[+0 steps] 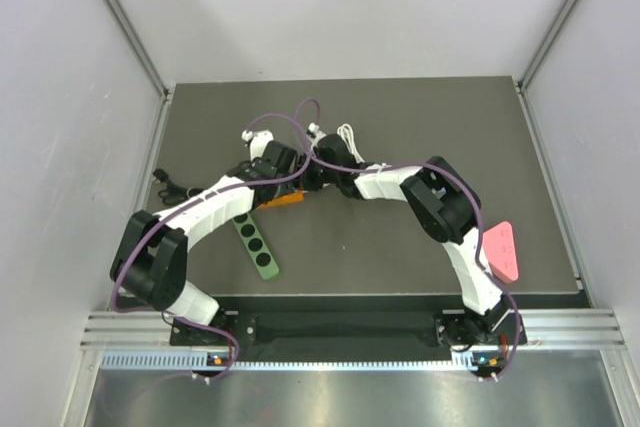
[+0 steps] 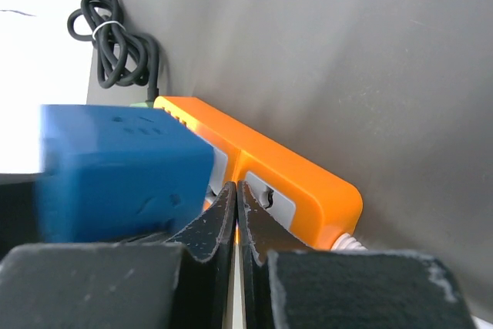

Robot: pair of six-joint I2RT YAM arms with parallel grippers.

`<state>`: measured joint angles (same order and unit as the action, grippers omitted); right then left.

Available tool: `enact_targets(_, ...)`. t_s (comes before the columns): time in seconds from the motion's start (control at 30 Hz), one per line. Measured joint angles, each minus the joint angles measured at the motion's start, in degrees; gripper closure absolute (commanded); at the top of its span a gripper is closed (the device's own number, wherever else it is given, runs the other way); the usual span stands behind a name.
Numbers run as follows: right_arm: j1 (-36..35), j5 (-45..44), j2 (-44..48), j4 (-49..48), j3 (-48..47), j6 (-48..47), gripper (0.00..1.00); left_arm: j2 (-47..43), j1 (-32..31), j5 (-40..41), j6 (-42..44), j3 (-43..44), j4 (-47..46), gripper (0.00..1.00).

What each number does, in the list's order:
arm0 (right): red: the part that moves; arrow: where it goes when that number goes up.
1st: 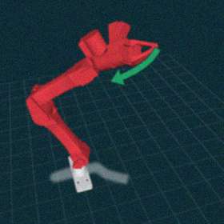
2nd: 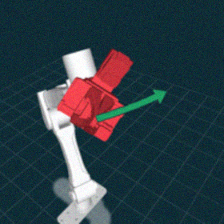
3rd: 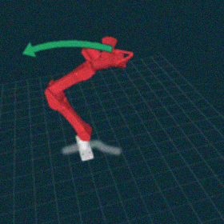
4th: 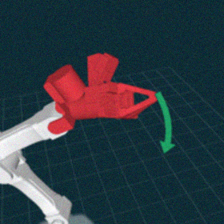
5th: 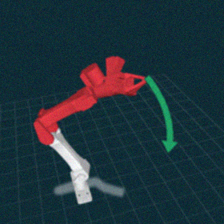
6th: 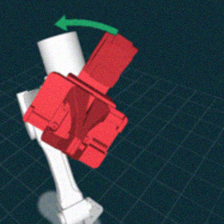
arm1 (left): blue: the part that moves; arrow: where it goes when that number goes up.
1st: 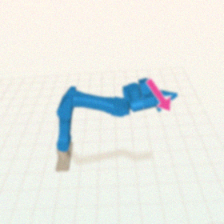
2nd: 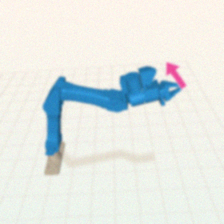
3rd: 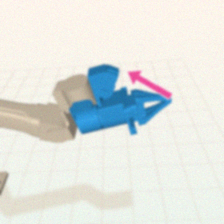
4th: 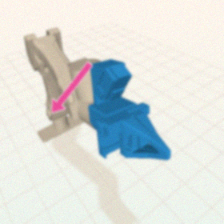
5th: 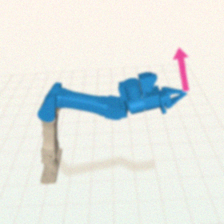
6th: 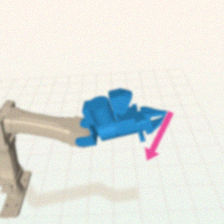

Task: Pull the plug off the socket

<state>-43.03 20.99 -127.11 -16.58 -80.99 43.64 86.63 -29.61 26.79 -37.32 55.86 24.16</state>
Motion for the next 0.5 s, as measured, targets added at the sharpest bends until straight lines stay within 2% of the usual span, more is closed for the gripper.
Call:
enact_targets(0.2,-0.13,-0.35,0.00,-1.31,0.57,0.13,1.00,-0.02,-5.97,5.95,1.99,7.02,-0.04,1.00)
enact_targets(0.5,-0.15,-0.13,0.00,-4.31,1.97,0.79,0.99,-1.36,-5.55,9.60,2.03,6.56,1.29,1.00)
